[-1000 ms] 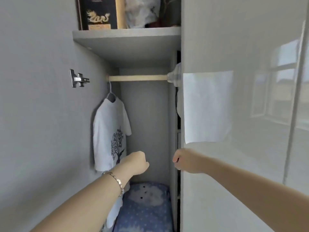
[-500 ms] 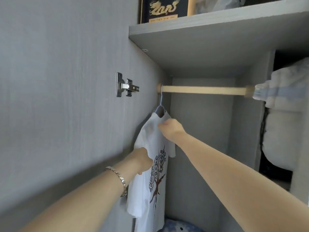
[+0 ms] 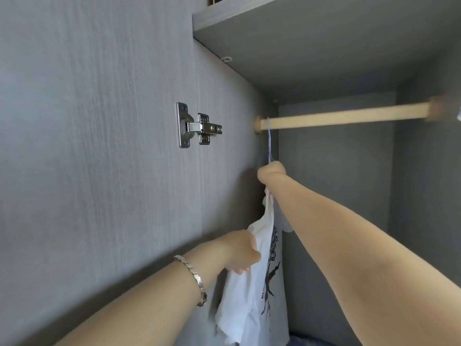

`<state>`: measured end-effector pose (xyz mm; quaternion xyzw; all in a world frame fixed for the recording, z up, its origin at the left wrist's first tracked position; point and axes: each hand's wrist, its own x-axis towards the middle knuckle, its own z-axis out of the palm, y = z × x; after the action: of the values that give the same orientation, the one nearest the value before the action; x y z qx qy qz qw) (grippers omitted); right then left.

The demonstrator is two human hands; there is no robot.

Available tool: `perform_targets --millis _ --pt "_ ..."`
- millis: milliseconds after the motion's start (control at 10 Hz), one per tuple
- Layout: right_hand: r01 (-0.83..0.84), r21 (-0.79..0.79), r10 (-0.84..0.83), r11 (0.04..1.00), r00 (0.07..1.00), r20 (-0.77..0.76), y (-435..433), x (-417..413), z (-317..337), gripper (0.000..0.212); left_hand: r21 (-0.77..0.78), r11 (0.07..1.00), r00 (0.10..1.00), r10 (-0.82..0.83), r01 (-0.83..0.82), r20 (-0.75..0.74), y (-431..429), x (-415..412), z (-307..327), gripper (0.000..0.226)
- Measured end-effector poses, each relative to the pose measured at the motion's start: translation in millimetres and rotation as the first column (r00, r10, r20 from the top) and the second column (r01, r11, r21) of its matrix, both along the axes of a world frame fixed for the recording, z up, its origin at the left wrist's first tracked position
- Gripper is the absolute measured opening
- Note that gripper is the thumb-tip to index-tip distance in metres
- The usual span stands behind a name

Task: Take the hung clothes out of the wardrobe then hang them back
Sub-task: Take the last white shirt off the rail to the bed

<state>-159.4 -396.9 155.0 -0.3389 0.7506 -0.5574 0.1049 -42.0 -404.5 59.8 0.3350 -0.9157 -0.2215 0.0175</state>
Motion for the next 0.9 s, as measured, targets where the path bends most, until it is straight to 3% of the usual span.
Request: perform_targets --millis 200,400,500,600,700,900 --pt "0.064 -0.047 -0.064 0.997 0.998 -0.001 41 -22 8 0.041 -0.015 0.999 0.998 0.032 -0.031 0.053 6 -1 -1 0.015" --pt "0.101 -0.133 -0.106 0.986 0.994 -0.029 84 -38 12 0.038 0.026 0.993 0.994 0.112 -0.112 0.006 22 -6 -14 0.013" --pt "0.073 -0.085 -0.085 0.994 0.985 -0.15 103 -33 5 0.04 0.026 0.99 0.99 0.14 -0.14 0.005 33 -5 -21 0.011" --pt "0.104 0.019 -0.095 0.994 0.958 -0.269 136 -17 -11 0.021 0.0 0.992 0.992 0.126 -0.126 0.017 46 -2 -27 0.012" --pt "0.138 0.114 -0.099 0.984 0.95 -0.297 174 0 -36 0.009 -0.05 0.997 0.998 0.057 -0.057 0.007 64 -4 -34 0.015" --pt "0.255 0.165 -0.224 0.953 0.956 -0.188 271 55 -103 0.026 -0.024 0.984 0.984 -0.176 0.176 0.001 113 4 -59 0.018"
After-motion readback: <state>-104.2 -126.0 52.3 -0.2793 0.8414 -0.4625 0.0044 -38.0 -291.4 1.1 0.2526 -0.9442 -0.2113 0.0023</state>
